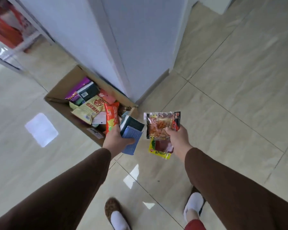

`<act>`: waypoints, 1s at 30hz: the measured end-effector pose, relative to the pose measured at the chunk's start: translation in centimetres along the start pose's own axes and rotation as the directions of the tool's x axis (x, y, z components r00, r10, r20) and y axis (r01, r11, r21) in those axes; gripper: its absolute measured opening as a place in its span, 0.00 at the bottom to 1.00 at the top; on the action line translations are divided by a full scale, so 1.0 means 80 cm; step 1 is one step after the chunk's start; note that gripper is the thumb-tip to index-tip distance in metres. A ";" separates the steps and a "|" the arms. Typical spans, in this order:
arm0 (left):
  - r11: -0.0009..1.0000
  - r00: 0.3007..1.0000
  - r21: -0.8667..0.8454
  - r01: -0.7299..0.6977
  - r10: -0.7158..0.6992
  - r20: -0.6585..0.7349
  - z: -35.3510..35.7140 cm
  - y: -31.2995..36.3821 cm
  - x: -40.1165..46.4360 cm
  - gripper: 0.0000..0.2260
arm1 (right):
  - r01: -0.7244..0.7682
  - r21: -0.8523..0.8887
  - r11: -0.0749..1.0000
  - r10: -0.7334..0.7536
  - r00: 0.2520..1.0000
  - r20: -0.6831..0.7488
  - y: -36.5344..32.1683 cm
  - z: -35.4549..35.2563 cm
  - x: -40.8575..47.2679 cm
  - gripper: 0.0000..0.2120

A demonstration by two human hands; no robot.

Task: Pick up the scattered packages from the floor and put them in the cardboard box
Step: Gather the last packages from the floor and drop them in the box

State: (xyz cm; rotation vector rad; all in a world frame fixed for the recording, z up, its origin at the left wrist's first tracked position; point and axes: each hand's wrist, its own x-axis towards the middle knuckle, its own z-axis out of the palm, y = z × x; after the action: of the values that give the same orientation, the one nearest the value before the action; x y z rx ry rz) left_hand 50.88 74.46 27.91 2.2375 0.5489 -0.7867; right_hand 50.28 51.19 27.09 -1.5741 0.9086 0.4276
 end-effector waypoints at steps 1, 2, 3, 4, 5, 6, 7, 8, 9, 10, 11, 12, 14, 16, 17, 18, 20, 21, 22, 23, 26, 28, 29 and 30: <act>1.000 1.000 0.019 0.000 0.000 -0.009 -0.023 -0.024 0.001 0.23 | 0.007 -0.012 1.000 -0.007 1.000 0.002 0.003 0.030 -0.014 0.07; 0.999 1.000 0.041 -0.002 0.003 -0.021 -0.046 -0.047 0.003 0.23 | 0.013 -0.018 1.000 -0.013 1.000 0.003 0.004 0.058 -0.027 0.08; 0.998 1.000 0.065 -0.006 0.008 -0.030 -0.067 -0.067 0.005 0.23 | 0.014 -0.017 1.000 -0.014 1.000 0.001 0.006 0.085 -0.039 0.09; 0.996 0.999 0.086 -0.006 0.009 -0.032 -0.088 -0.086 0.008 0.23 | 0.013 -0.013 1.000 -0.013 1.000 -0.003 0.008 0.111 -0.049 0.09; 0.995 0.999 0.105 -0.004 0.007 -0.031 -0.107 -0.102 0.011 0.23 | 0.005 -0.008 1.000 -0.005 1.000 -0.004 0.010 0.135 -0.058 0.10; 0.993 0.999 0.118 0.000 0.004 -0.032 -0.125 -0.116 0.015 0.23 | -0.004 -0.002 1.000 0.004 1.000 0.000 0.012 0.157 -0.064 0.10; 0.992 0.999 0.123 0.003 0.001 -0.035 -0.141 -0.129 0.021 0.23 | -0.014 0.000 1.000 0.014 1.000 0.006 0.013 0.178 -0.069 0.11; 0.992 0.999 0.126 0.005 0.001 -0.040 -0.155 -0.140 0.028 0.23 | -0.021 -0.001 1.000 0.021 1.000 0.009 0.014 0.197 -0.072 0.11; 0.992 0.999 0.129 0.009 -0.003 -0.044 -0.167 -0.149 0.035 0.24 | -0.027 -0.007 1.000 0.027 1.000 0.012 0.014 0.214 -0.074 0.10; 0.991 0.999 0.135 0.017 -0.011 -0.044 -0.178 -0.156 0.044 0.24 | -0.028 -0.012 1.000 0.028 0.999 0.015 0.014 0.230 -0.074 0.10; 0.990 0.999 0.143 0.023 -0.017 -0.043 -0.187 -0.162 0.053 0.24 | -0.030 -0.020 0.999 0.030 0.999 0.016 0.012 0.244 -0.072 0.10; 0.989 0.999 0.145 0.025 -0.020 -0.039 -0.195 -0.167 0.064 0.24 | -0.028 -0.021 0.999 0.028 0.999 0.018 0.010 0.257 -0.067 0.10; 0.990 0.999 0.139 0.029 -0.024 -0.039 -0.210 -0.173 0.085 0.25 | -0.031 -0.022 0.999 0.031 0.999 0.024 0.003 0.282 -0.057 0.09; 0.990 0.999 0.136 0.024 -0.019 -0.032 -0.223 -0.174 0.109 0.26 | -0.034 -0.014 0.999 0.034 0.999 0.013 -0.006 0.305 -0.045 0.09; 0.991 0.999 0.129 0.032 -0.028 -0.033 -0.229 -0.175 0.121 0.27 | -0.036 -0.015 0.999 0.036 0.999 0.007 -0.010 0.317 -0.041 0.09; 0.993 0.999 0.115 0.033 -0.029 -0.035 -0.235 -0.175 0.134 0.28 | -0.034 -0.003 0.999 0.034 0.999 -0.001 -0.013 0.330 -0.036 0.09; 0.994 0.999 0.111 0.010 -0.005 -0.046 -0.244 -0.173 0.158 0.29 | -0.035 0.011 0.999 0.036 0.999 -0.034 -0.019 0.355 -0.030 0.10; 0.993 0.999 0.120 0.000 0.006 -0.053 -0.249 -0.172 0.171 0.29 | -0.039 0.013 0.999 0.039 0.998 -0.058 -0.023 0.367 -0.028 0.12; 0.991 0.998 0.135 -0.008 0.016 -0.056 -0.254 -0.170 0.184 0.29 | -0.041 0.023 0.999 0.042 0.996 -0.079 -0.024 0.378 -0.024 0.13; 0.986 0.998 0.164 -0.016 0.025 -0.054 -0.259 -0.167 0.197 0.30 | -0.047 0.031 0.998 0.050 0.994 -0.096 -0.025 0.388 -0.020 0.12; 0.968 0.993 0.237 -0.082 0.100 -0.064 -0.274 -0.162 0.233 0.33 | -0.039 0.039 0.998 0.044 0.989 -0.139 -0.032 0.420 -0.008 0.15; 0.943 0.984 0.296 -0.149 0.171 -0.049 -0.283 -0.165 0.256 0.44 | -0.035 0.064 0.997 0.045 0.988 -0.149 -0.031 0.439 0.004 0.27; 0.929 0.981 0.327 -0.175 0.191 -0.019 -0.287 -0.167 0.263 0.49 | -0.047 0.064 0.997 0.057 0.986 -0.157 -0.032 0.447 0.006 0.35; 0.914 0.979 0.356 -0.196 0.200 0.025 -0.289 -0.171 0.272 0.53 | -0.057 0.053 0.997 0.066 0.981 -0.182 -0.028 0.452 0.014 0.42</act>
State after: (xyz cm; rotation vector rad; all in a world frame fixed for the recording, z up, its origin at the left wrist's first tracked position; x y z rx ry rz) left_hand 67.52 103.74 20.25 2.5819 0.1854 -0.8191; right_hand 60.44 85.20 19.67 -1.5637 1.1036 0.3051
